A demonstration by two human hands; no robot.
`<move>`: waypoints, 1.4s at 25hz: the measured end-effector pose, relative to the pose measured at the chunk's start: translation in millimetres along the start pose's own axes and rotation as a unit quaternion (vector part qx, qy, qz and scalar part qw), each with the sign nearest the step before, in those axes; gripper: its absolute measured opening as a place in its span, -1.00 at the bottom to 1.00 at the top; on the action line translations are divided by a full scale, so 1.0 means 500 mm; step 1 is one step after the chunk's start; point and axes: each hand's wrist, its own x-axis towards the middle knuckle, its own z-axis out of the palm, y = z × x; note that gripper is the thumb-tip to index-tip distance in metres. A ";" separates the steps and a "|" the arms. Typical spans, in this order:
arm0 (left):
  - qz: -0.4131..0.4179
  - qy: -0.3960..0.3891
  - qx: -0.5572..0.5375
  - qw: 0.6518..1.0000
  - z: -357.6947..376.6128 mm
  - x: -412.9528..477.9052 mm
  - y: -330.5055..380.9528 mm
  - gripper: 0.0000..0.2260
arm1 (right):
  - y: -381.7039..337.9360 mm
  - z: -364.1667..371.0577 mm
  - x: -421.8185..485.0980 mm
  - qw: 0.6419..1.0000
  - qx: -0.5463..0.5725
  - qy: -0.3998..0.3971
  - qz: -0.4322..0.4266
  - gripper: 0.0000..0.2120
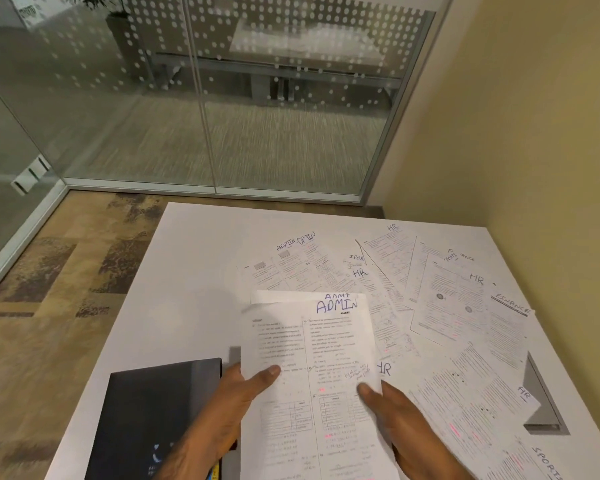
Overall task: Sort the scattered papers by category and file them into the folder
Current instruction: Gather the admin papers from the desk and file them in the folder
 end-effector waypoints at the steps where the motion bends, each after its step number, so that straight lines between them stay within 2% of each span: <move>1: 0.000 -0.009 0.009 1.000 0.006 0.000 -0.003 -0.47 | 0.002 0.006 0.001 1.000 -0.021 -0.018 0.001 -0.64; 3: -0.001 -0.015 0.021 1.000 0.018 -0.003 -0.009 -0.43 | 0.010 0.009 0.005 0.999 -0.041 -0.025 0.003 -0.61; 6: -0.019 -0.008 -0.002 1.000 0.022 -0.007 -0.030 -0.54 | 0.015 -0.004 0.010 1.000 -0.019 -0.013 -0.009 -0.60; 10: -0.033 0.009 0.009 0.999 0.018 -0.023 -0.069 -0.34 | 0.023 -0.013 0.020 0.999 -0.039 -0.012 0.005 -0.74; 12: -0.027 0.057 0.010 0.998 0.004 -0.024 -0.071 -0.53 | 0.027 -0.016 0.037 0.994 -0.108 0.007 0.020 -0.83; 13: -0.019 0.078 0.004 0.997 -0.011 -0.021 -0.070 -0.64 | 0.021 -0.014 0.048 0.991 -0.127 0.034 0.020 -0.79; 15: -0.009 0.111 -0.009 0.994 -0.042 -0.024 -0.056 -0.76 | 0.005 -0.016 0.091 0.983 -0.132 0.125 -0.005 -0.76; 17: 0.000 0.149 0.001 0.989 -0.064 -0.029 -0.034 -0.79 | -0.009 -0.039 0.170 0.963 -0.162 0.213 -0.020 -0.74; 20: 0.011 0.216 0.027 0.976 -0.083 -0.034 -0.009 -0.89 | -0.028 -0.065 0.311 0.930 -0.233 0.281 -0.032 -0.70; 22: 0.028 0.254 0.042 0.966 -0.080 -0.033 0.000 -0.87 | -0.041 -0.074 0.395 0.907 -0.308 0.286 -0.032 -0.62; 24: 0.076 0.257 0.035 0.963 -0.060 -0.037 0.010 -0.72 | -0.055 -0.072 0.465 0.878 -0.390 0.273 -0.040 -0.50; 27: 0.115 0.278 0.039 0.953 -0.018 -0.050 0.033 -0.52 | -0.052 -0.055 0.535 0.814 -0.515 0.268 -0.035 -0.38; 30: 0.109 0.278 0.016 0.954 -0.031 -0.040 0.025 -0.58 | -0.037 -0.038 0.562 0.760 -0.591 0.270 -0.021 -0.34; 32: 0.106 0.286 -0.011 0.952 -0.059 -0.033 0.011 -0.58 | -0.034 -0.038 0.576 0.744 -0.608 0.278 -0.019 -0.35; 35: 0.107 0.285 -0.011 0.953 -0.078 -0.024 0.008 -0.63 | -0.043 -0.047 0.590 0.750 -0.602 0.273 -0.009 -0.41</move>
